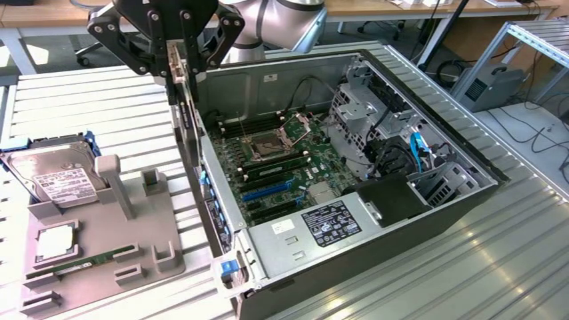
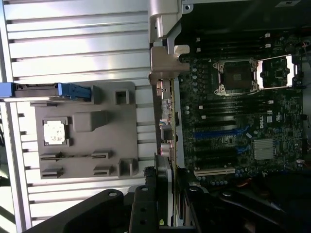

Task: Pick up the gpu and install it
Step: 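Pick up the gpu and move the gpu toward the slot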

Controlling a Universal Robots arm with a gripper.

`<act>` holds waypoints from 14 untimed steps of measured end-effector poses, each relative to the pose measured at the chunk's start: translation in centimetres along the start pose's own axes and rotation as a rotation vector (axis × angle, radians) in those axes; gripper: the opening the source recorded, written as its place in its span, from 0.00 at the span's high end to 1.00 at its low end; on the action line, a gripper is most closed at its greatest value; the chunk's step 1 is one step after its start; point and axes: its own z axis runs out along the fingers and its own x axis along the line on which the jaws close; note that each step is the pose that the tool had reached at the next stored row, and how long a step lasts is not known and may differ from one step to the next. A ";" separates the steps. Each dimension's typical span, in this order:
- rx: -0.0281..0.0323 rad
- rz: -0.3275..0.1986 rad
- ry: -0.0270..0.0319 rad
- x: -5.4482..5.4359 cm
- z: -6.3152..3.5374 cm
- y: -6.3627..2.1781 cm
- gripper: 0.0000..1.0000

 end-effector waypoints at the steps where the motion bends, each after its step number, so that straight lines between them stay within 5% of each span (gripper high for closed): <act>1: 0.0000 0.000 0.0000 -0.1 0.00 0.01 0.73; 14: 0.0000 0.000 0.0001 -1.2 0.03 0.09 0.73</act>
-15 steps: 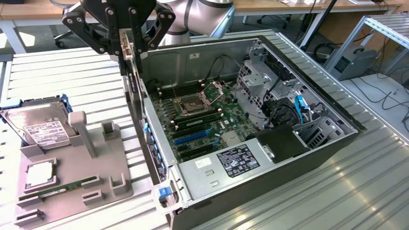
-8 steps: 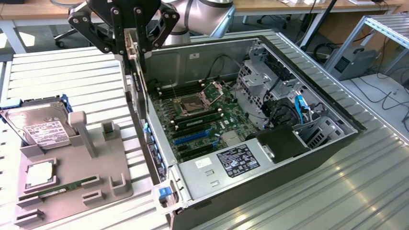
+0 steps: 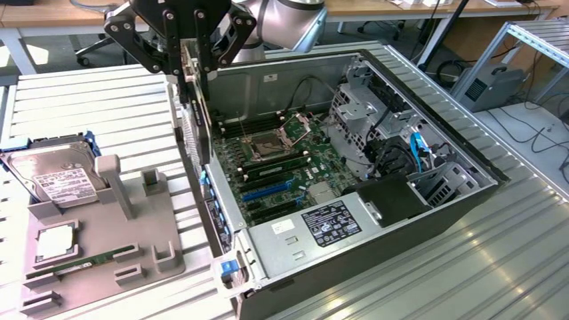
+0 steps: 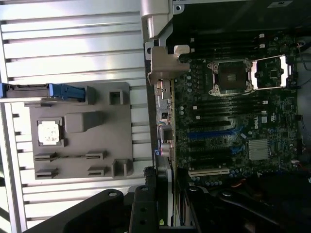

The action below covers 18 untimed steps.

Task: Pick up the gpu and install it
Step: 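Pick up the gpu and move the gpu toward the slot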

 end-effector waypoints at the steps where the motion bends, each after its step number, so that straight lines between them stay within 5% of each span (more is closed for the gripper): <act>1: -0.0001 0.000 -0.0001 -0.1 0.01 0.00 0.73; 18: -0.0001 0.000 -0.0001 -1.6 0.05 0.12 0.73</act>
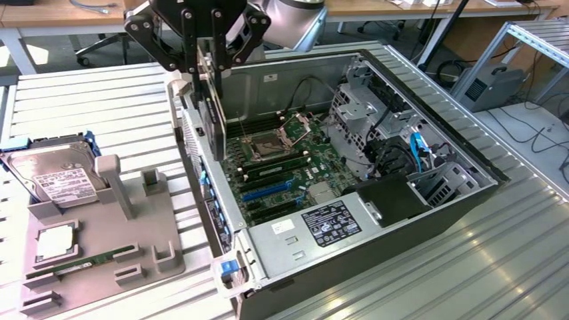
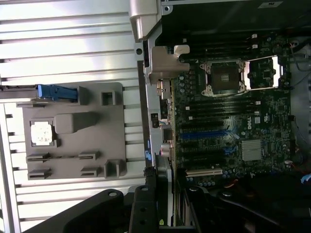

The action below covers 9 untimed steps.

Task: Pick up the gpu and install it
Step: 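Pick up the gpu and move the gpu toward the slot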

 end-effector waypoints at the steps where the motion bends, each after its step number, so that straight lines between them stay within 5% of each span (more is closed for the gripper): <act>1: 0.0001 0.000 0.0000 -0.1 0.00 0.01 0.73; 9: 0.0000 0.000 0.0000 -0.9 0.03 0.07 0.73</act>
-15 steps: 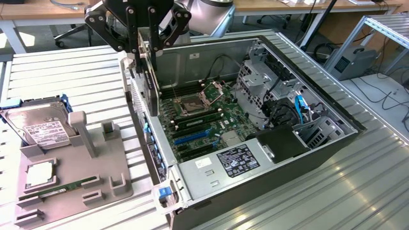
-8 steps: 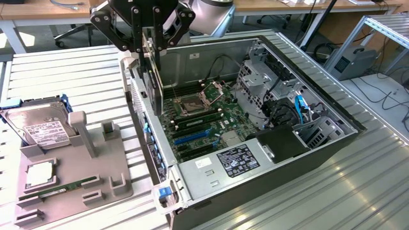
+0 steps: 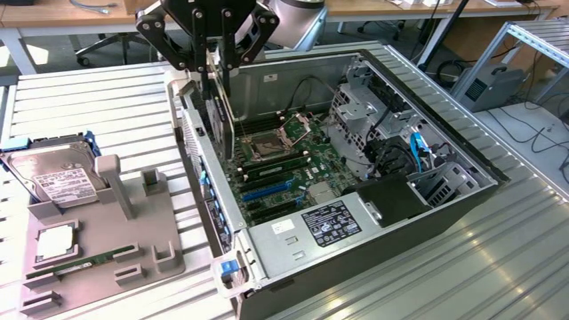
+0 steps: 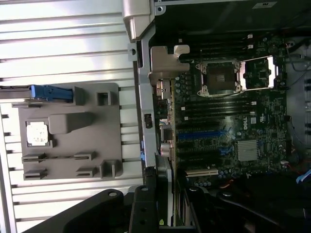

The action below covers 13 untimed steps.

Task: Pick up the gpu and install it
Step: 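Pick up the gpu and move the gpu toward the slot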

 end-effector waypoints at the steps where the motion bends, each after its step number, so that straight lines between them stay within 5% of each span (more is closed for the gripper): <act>1: 0.0001 0.000 0.0000 -0.1 0.00 0.01 0.73; 13: 0.0001 0.000 0.0000 -1.5 0.04 0.11 0.73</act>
